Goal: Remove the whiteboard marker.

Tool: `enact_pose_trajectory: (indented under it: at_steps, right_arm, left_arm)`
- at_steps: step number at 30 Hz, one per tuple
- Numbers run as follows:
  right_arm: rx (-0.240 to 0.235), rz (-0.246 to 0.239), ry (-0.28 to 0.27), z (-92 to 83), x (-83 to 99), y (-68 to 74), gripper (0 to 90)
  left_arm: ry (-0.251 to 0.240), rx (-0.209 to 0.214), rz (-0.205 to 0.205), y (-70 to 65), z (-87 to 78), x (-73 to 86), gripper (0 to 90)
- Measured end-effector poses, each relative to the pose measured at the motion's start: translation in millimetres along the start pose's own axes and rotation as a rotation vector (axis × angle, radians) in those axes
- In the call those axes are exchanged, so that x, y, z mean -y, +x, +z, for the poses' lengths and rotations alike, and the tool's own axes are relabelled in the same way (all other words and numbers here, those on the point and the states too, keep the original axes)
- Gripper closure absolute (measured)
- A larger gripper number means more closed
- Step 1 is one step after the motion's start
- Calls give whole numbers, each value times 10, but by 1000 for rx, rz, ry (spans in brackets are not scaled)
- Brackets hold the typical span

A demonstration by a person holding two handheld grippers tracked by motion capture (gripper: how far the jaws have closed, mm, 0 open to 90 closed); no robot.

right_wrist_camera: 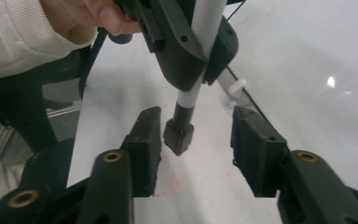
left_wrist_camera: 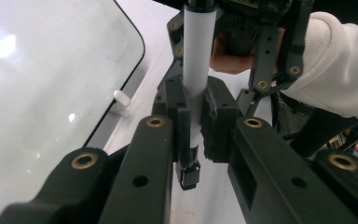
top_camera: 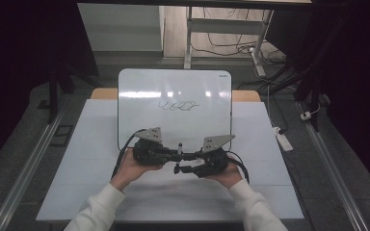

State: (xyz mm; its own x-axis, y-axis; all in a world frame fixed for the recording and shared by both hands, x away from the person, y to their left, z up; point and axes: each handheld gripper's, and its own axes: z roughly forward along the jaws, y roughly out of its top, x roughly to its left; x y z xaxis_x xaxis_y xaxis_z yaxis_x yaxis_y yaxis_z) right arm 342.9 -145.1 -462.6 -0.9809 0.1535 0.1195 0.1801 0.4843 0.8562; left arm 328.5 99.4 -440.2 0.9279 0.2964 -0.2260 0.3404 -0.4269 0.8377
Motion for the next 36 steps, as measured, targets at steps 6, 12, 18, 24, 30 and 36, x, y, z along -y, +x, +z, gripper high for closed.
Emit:
enact_pose_trajectory:
  at_steps: [6,12,18,24,30,36]
  right_arm:
    - [-51,1,20,55,8,0,622]
    - [-109,-15,40,117,5,17,715]
    - [-136,-26,65,157,-3,40,735]
    - [-143,-15,48,111,-15,36,744]
    - [-153,-22,69,147,-8,49,744]
    - [-143,-18,68,154,-4,48,755]
  left_arm:
    - [1,23,12,-10,26,-8,820]
    - [-7,62,25,-27,38,-19,820]
    - [12,79,52,-45,62,-23,820]
    - [34,94,44,-27,66,-18,820]
    - [35,109,34,-16,74,-20,820]
    - [31,95,44,-25,87,-18,819]
